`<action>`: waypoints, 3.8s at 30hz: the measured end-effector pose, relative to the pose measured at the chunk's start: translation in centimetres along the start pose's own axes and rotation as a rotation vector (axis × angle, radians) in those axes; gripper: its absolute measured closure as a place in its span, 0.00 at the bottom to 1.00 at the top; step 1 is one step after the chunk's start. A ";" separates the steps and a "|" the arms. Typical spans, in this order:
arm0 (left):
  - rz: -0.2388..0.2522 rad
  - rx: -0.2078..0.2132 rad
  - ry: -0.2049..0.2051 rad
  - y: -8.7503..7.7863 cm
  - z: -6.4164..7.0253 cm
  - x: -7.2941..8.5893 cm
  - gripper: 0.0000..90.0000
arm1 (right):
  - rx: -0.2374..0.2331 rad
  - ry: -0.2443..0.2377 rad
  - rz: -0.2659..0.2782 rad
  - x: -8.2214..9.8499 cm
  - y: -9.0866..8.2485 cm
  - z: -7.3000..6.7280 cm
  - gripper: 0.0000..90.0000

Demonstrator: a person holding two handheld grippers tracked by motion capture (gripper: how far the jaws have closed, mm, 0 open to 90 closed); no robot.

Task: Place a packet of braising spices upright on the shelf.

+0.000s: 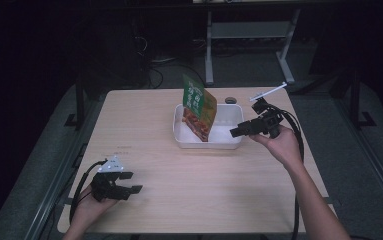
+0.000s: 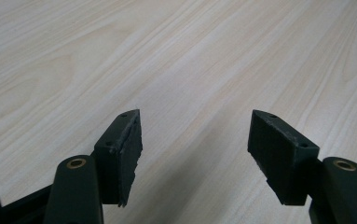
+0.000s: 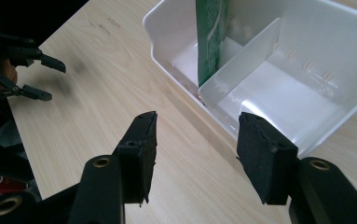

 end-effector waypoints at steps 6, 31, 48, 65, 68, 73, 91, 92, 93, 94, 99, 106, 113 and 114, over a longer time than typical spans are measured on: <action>0.003 -0.003 -0.001 0.0 0.0 0.0 0.38 | -0.006 0.004 0.011 1.0 -0.3 0.0 0.51; 0.011 -0.012 -0.002 0.1 0.0 -0.1 0.35 | -0.022 0.046 0.023 6.0 -1.0 0.7 0.50; 0.015 -0.016 0.000 0.0 0.1 -0.1 0.34 | -0.034 0.072 0.018 8.8 -0.6 1.0 0.49; 0.016 -0.021 0.003 0.1 0.1 -0.1 0.33 | -0.043 0.104 0.014 12.0 0.1 1.3 0.48; 0.018 -0.021 0.004 0.1 0.2 -0.1 0.33 | -0.041 0.110 0.013 12.6 0.1 1.4 0.47; 0.017 -0.020 0.003 0.2 0.2 -0.1 0.33 | -0.041 0.114 0.019 13.3 0.0 1.5 0.47; 0.014 -0.020 0.007 0.3 0.3 -0.1 0.32 | -0.045 0.136 0.036 16.8 0.0 1.1 0.45; 0.014 -0.020 0.007 0.3 0.3 -0.1 0.32 | -0.045 0.136 0.036 16.8 0.0 1.1 0.45; 0.014 -0.020 0.007 0.3 0.3 -0.1 0.32 | -0.045 0.138 0.036 17.2 0.0 1.0 0.45; 0.013 -0.020 0.006 0.3 0.3 -0.1 0.32 | -0.045 0.139 0.037 17.4 0.1 1.0 0.45; 0.011 -0.019 0.012 0.4 0.4 -0.1 0.32 | -0.048 0.144 0.038 18.3 0.3 0.8 0.44; 0.009 -0.017 0.021 0.4 0.5 -0.1 0.32 | -0.047 0.137 0.037 19.2 0.5 0.3 0.43; 0.005 -0.013 0.028 0.5 0.6 -0.1 0.32 | -0.037 0.122 0.050 20.1 0.3 -0.7 0.41; 0.005 -0.014 0.029 0.5 0.6 -0.1 0.32 | -0.036 0.118 0.051 20.2 0.3 -0.8 0.41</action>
Point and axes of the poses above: each handheld gripper's, and its own axes: y roughly forward along the jaws, x roughly out of its underside, z roughly to its right, the point moved 1 cm from there along y, roughly forward along the jaws, and after that the axes turned 4 degrees about z, right-handed, at the moved point
